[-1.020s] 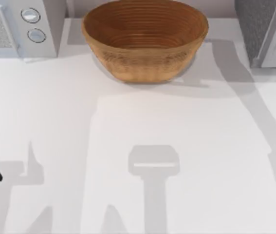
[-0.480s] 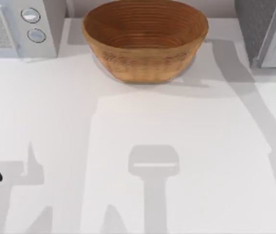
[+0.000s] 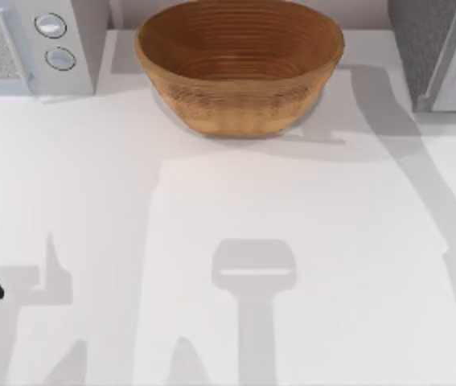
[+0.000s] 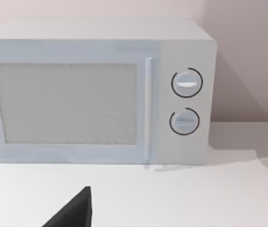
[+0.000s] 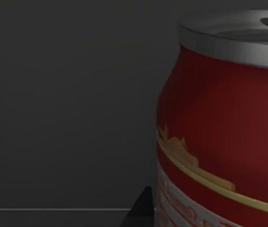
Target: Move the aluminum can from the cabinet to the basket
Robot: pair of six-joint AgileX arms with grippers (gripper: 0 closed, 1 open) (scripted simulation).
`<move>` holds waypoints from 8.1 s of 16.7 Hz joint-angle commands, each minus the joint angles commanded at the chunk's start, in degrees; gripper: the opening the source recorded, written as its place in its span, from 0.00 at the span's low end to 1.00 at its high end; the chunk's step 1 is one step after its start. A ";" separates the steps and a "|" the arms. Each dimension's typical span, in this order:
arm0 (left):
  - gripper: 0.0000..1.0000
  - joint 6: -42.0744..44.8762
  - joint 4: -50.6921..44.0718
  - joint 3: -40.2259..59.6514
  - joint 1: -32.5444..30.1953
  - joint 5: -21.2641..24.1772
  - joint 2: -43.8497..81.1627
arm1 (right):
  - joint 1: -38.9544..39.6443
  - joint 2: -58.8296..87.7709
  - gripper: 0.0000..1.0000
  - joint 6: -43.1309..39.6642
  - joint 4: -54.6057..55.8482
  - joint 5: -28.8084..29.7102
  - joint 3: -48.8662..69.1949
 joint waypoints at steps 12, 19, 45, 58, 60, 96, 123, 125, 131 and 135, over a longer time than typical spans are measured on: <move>1.00 0.00 0.00 0.00 0.00 0.00 0.00 | 5.73 -6.42 0.00 -0.12 -6.20 5.60 -0.39; 1.00 0.00 0.00 0.00 0.00 0.00 0.00 | 17.93 -21.44 0.00 -0.03 -19.81 17.51 -1.81; 1.00 0.00 0.00 0.00 0.00 0.00 0.00 | -10.43 -84.15 0.00 -0.62 12.84 -11.81 -101.04; 1.00 0.00 0.00 0.00 0.00 0.00 0.00 | -17.55 -100.01 0.00 -0.53 21.14 -19.41 -122.45; 1.00 0.00 0.00 0.00 0.00 0.00 0.00 | -16.80 -98.27 0.00 -0.51 21.83 -18.74 -120.74; 1.00 0.00 0.00 0.00 0.00 0.00 0.00 | 21.15 27.54 0.00 0.73 52.71 20.79 -26.72; 1.00 0.00 0.00 0.00 0.00 0.00 0.00 | 20.14 30.52 1.00 0.62 52.29 19.78 -22.68; 1.00 0.00 0.00 0.00 0.00 0.00 0.00 | 20.14 30.52 1.00 0.62 52.29 19.78 -22.68; 1.00 0.00 0.00 0.00 0.00 0.00 0.00 | 20.14 30.52 1.00 0.62 52.29 19.78 -22.68; 1.00 0.00 0.00 0.00 0.00 0.00 0.00 | 20.14 30.52 1.00 0.62 52.29 19.78 -22.68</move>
